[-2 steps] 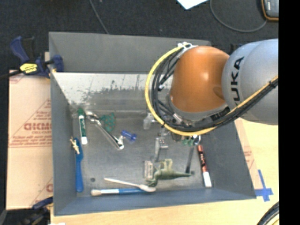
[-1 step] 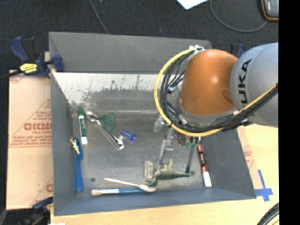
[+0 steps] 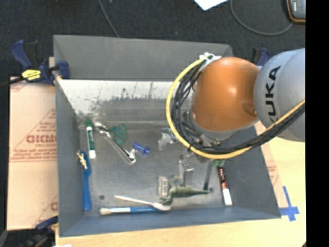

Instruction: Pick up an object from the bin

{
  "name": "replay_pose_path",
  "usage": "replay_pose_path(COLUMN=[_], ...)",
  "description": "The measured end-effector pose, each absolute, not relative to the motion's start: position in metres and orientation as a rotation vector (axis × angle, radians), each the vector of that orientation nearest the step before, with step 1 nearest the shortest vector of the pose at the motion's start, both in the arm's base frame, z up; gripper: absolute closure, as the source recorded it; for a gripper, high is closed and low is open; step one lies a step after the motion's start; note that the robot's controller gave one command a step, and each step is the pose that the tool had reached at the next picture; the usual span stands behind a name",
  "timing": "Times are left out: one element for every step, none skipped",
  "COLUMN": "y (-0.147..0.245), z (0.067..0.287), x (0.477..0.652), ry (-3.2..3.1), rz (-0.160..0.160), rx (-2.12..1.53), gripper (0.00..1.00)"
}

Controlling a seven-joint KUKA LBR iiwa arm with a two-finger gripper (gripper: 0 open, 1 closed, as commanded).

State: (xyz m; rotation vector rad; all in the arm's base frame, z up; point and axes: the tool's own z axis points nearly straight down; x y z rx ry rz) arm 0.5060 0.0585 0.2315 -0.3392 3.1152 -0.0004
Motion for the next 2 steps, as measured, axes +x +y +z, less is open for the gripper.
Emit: replay_pose_path(y=[0.0647,0.0636], z=[0.1837,0.1831], x=[0.4864,0.4876], ry=[3.131,3.139], rz=[0.0,-0.002], rx=[0.133,0.031], gripper=[0.0,0.0])
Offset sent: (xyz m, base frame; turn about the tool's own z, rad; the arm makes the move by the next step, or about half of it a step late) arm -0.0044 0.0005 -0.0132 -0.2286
